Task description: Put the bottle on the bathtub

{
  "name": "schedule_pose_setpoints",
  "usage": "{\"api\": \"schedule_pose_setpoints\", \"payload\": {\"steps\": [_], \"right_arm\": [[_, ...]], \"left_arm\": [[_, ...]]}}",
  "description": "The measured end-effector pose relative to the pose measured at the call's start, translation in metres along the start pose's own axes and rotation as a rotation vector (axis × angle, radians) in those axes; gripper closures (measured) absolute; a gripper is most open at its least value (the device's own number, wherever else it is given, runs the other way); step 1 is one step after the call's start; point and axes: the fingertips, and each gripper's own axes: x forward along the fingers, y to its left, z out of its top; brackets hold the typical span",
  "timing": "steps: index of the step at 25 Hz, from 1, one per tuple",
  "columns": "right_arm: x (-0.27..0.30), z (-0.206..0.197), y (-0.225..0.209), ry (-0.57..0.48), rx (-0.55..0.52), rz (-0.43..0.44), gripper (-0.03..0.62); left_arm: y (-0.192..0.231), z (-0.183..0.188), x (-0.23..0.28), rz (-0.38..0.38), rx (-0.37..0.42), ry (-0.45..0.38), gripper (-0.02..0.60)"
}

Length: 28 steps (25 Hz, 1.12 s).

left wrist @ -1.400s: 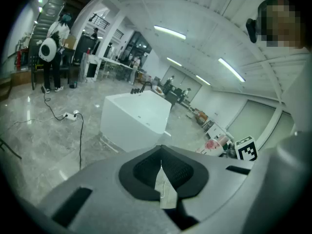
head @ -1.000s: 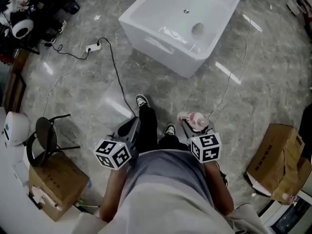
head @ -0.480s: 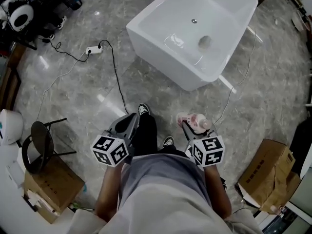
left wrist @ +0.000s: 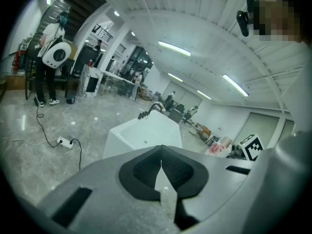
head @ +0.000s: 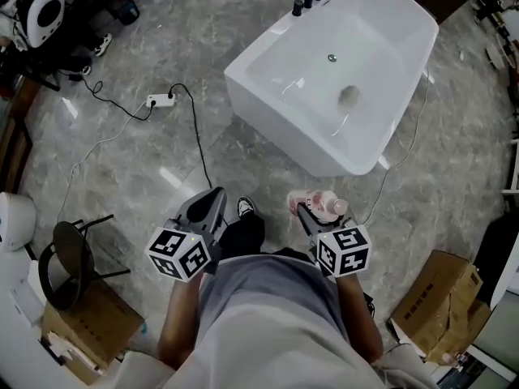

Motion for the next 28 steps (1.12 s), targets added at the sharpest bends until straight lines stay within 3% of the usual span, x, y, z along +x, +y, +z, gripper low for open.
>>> {"api": "schedule_pose_setpoints", "payload": {"steps": [9,18,28], "right_arm": [[0.048,0.075,0.021,-0.052,-0.037,-0.018,0.372],[0.068,0.116,0.016,-0.059,-0.058,-0.015,0.372],[0.114,0.171,-0.013,-0.086,-0.057,0.015,0.372]], "left_arm": [[0.058,0.067,0.001,-0.023,0.019,-0.082,0.577],[0.068,0.099,0.010,-0.048,-0.002,-0.137,0.577],[0.082,0.134,0.064,-0.049,0.021,-0.118,0.577]]}}
